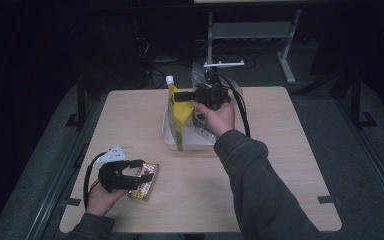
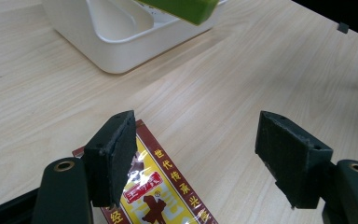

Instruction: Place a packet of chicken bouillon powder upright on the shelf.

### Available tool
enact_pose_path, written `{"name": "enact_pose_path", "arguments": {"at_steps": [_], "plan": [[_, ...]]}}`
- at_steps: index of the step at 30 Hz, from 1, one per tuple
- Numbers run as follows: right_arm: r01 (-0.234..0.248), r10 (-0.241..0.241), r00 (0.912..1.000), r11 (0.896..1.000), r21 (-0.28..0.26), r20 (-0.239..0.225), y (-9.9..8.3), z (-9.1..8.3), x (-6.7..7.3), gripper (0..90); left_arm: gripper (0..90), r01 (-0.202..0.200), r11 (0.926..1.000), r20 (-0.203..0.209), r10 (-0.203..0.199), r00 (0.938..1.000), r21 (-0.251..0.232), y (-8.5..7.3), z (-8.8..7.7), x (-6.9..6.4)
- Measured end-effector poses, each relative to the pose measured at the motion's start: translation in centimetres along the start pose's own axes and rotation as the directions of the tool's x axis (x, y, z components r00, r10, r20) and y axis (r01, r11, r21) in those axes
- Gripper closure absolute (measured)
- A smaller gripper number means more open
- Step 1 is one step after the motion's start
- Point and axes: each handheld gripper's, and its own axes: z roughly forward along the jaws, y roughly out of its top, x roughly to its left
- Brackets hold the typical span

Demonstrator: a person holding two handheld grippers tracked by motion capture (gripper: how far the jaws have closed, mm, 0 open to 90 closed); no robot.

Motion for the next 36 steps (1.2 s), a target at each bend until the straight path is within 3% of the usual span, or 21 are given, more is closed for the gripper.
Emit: {"name": "enact_pose_path", "arguments": {"at_steps": [13, 19, 36], "plan": [[-0.061, 0.068, 0.9949, 0.994, -0.09, 0.074, 0.4, 1.9, -1.8, 89.2, 29.3, -0.002, 1.0, 0.011, 0.002, 0.9999, 0.005, -0.1, 0.0, 0.1], [-0.058, 0.069, 0.9911, 0.993, -0.099, 0.114, 0.9, 3.2, -2.0, 89.2, 29.2, 0.003, 1.0, 0.01, -0.003, 0.9999, 0.005, -0.2, -0.1, 0.2], [-0.054, 0.07, 0.9858, 0.993, -0.105, 0.152, 0.4, 6.1, -3.0, 89.0, 28.6, 0.007, 1.0, 0.004, -0.007, 1.0, 0.004, -0.3, -0.4, 0.5]]}}
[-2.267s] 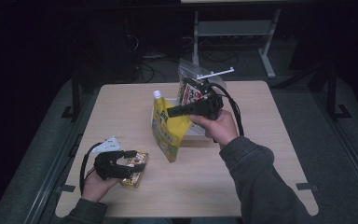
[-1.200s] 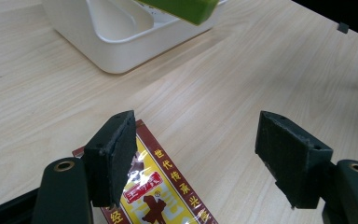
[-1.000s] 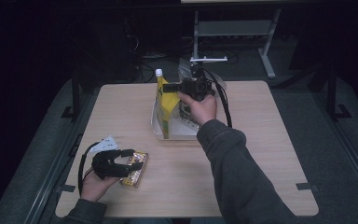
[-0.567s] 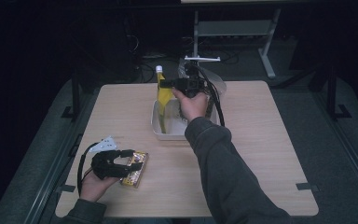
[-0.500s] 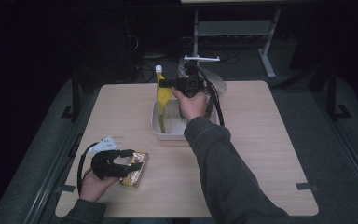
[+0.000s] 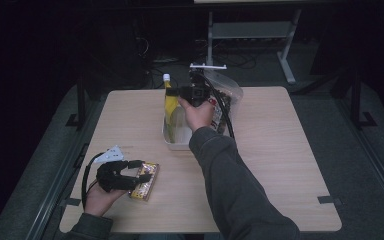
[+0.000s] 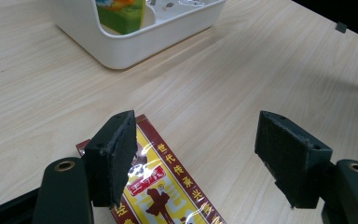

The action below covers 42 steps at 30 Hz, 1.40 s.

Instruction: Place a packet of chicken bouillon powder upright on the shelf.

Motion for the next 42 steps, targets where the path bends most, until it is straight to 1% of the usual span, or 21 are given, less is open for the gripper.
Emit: {"name": "enact_pose_path", "arguments": {"at_steps": [3, 7, 11, 15, 17, 19, 24, 30, 37, 39, 41, 42], "plan": [[0.007, -0.007, 0.9999, 1.0, 0.007, 0.013, -0.2, 0.3, -0.2, 88.7, 28.1, 0.004, 1.0, -0.004, -0.004, 1.0, -0.003, 0.0, -0.1, 0.1], [0.005, -0.006, 0.9997, 1.0, 0.012, 0.025, -0.4, 0.6, -0.5, 87.7, 27.8, 0.004, 1.0, -0.004, -0.004, 1.0, 0.002, 0.0, 0.0, 0.1], [-0.006, 0.006, 0.9997, 1.0, 0.015, 0.024, -0.7, 0.8, -0.7, 86.1, 27.5, 0.004, 1.0, -0.004, -0.004, 1.0, 0.004, 0.0, 0.0, 0.0], [-0.011, 0.01, 0.9997, 1.0, 0.022, 0.023, -0.8, 0.8, -0.8, 79.2, 27.1, 0.001, 0.9999, -0.011, -0.001, 0.9999, 0.01, -0.1, 0.1, 0.0], [-0.01, 0.009, 0.9997, 0.999, 0.044, 0.021, -0.8, 0.7, -0.8, 75.1, 26.6, 0.001, 0.9999, -0.014, -0.001, 0.9999, 0.013, -0.1, 0.1, 0.0], [-0.008, 0.007, 0.9997, 0.999, 0.048, 0.022, -0.8, 0.7, -0.8, 74.0, 26.3, -0.001, 0.9999, -0.018, 0.001, 0.9998, 0.017, -0.1, 0.2, 0.0], [0.015, -0.017, 0.9994, 0.997, 0.074, 0.029, -0.9, 0.2, -0.4, 71.7, 24.3, -0.002, 0.9995, -0.03, 0.003, 0.9995, 0.032, -0.2, 0.5, -0.1], [0.014, -0.016, 0.9996, 0.996, 0.084, 0.024, -1.0, -0.8, -0.4, 67.1, 22.5, -0.005, 0.9992, -0.047, 0.006, 0.9989, 0.041, -0.3, 0.7, -0.2], [0.013, -0.012, 0.9999, 0.996, 0.09, -0.01, -1.2, -2.2, -0.2, 64.8, 21.2, 0.001, 0.9987, -0.075, 0.003, 0.9972, 0.05, -0.6, 0.9, -0.3], [0.013, -0.011, 0.9997, 0.996, 0.093, -0.023, -1.5, -2.6, -0.1, 64.2, 21.2, 0.0, 0.9982, -0.092, 0.006, 0.9958, 0.06, -0.7, 1.1, -0.4], [0.022, -0.02, 0.9995, 0.994, 0.104, -0.022, -1.7, -2.9, 0.1, 63.4, 21.1, 0.002, 0.9978, -0.098, 0.004, 0.9951, 0.066, -0.8, 1.3, -0.5], [0.022, -0.019, 0.9995, 0.995, 0.101, -0.027, -1.8, -3.1, 0.1, 63.4, 20.9, 0.002, 0.9977, -0.101, 0.004, 0.9949, 0.067, -0.8, 1.3, -0.5]]}}
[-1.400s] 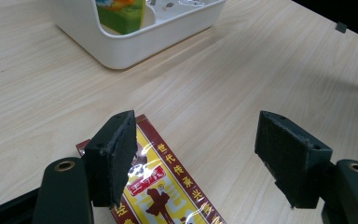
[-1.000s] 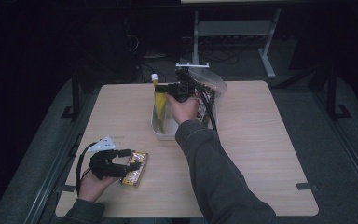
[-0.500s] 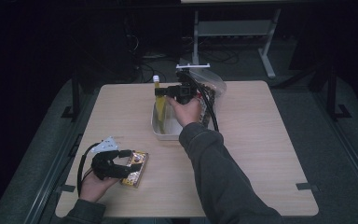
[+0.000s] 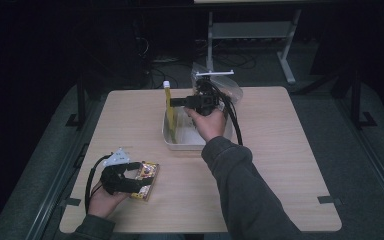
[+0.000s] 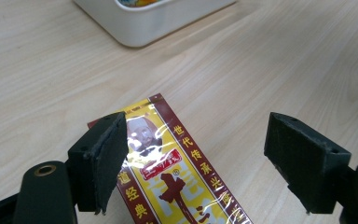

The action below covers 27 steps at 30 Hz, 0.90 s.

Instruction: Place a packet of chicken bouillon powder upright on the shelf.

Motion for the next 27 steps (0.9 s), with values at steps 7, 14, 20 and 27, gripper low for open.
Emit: {"name": "enact_pose_path", "arguments": {"at_steps": [7, 14, 20, 27], "plan": [[0.004, -0.004, 0.9999, 1.0, 0.01, -0.012, -0.8, -1.2, -0.1, 61.7, 19.4, 0.019, 0.9997, -0.016, -0.019, 0.9997, 0.013, -0.5, 0.1, 0.0], [0.008, -0.007, 0.9996, 1.0, 0.013, -0.029, -2.1, -2.4, -0.4, 60.4, 18.0, 0.008, 0.999, -0.055, -0.006, 0.9985, 0.043, -0.9, 0.5, -0.4], [0.017, -0.016, 0.9995, 0.999, 0.03, -0.029, -3.0, -3.2, -0.6, 59.2, 17.8, 0.01, 0.9979, -0.08, -0.005, 0.9968, 0.064, -1.2, 0.8, -0.5], [0.023, -0.021, 0.9991, 0.999, 0.042, -0.037, -4.1, -4.0, -0.9, 55.8, 17.5, 0.013, 0.9969, -0.104, -0.005, 0.9946, 0.078, -1.4, 0.9, -0.4]]}}
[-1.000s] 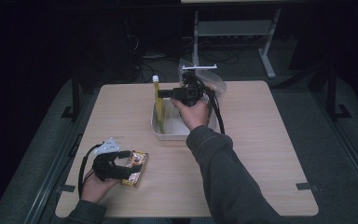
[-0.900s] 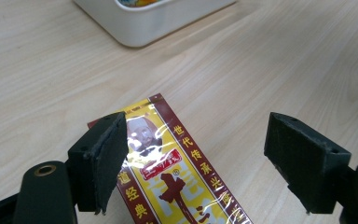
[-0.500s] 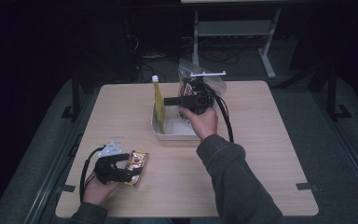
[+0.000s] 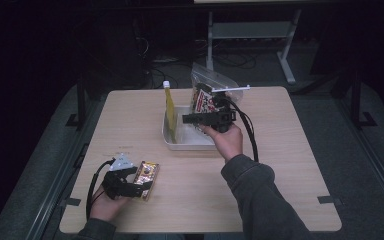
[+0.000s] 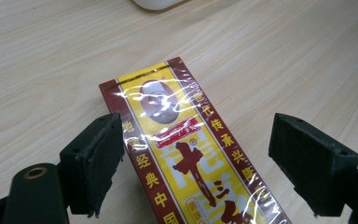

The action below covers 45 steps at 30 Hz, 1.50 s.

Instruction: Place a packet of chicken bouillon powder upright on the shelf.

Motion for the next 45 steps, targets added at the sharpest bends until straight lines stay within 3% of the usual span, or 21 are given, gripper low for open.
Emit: {"name": "enact_pose_path", "arguments": {"at_steps": [7, 12, 18, 23, 28, 38, 45], "plan": [[0.0, 0.0, 1.0, 1.0, 0.014, 0.006, -1.4, -0.2, -0.4, 45.8, 17.5, -0.005, 0.9995, -0.01, 0.005, 0.9999, 0.03, -0.1, 0.4, -0.1], [0.003, -0.004, 0.9999, 0.999, 0.038, 0.011, -2.8, 0.1, -1.0, 43.1, 17.3, -0.001, 0.9994, -0.03, 0.002, 0.9995, 0.036, -0.3, 0.5, 0.1], [-0.012, 0.011, 0.9999, 0.999, 0.039, 0.01, -3.8, 0.2, -1.4, 39.0, 16.8, -0.006, 0.9977, -0.028, 0.008, 0.9996, 0.067, -0.3, 0.9, -0.1], [0.003, -0.004, 0.9998, 0.999, 0.043, 0.017, -4.3, 0.1, -1.6, 35.5, 16.9, 0.0, 0.9973, -0.027, 0.002, 0.9996, 0.074, -0.3, 1.1, -0.1], [0.011, -0.013, 0.9995, 0.998, 0.057, 0.028, -4.7, -0.1, -1.8, 33.7, 17.1, -0.012, 0.9946, -0.056, 0.017, 0.9983, 0.103, 0.0, 1.5, -0.5], [0.018, -0.021, 0.9992, 0.995, 0.101, 0.033, -5.9, 0.2, -2.2, 32.4, 29.6, -0.035, 0.9883, -0.052, 0.043, 0.9977, 0.148, 0.4, 1.9, -1.2], [0.016, -0.02, 0.9995, 0.991, 0.13, 0.024, -6.7, 0.3, -2.4, 33.6, 32.0, -0.046, 0.9854, -0.043, 0.054, 0.9976, 0.164, 0.5, 1.8, -1.3]]}}
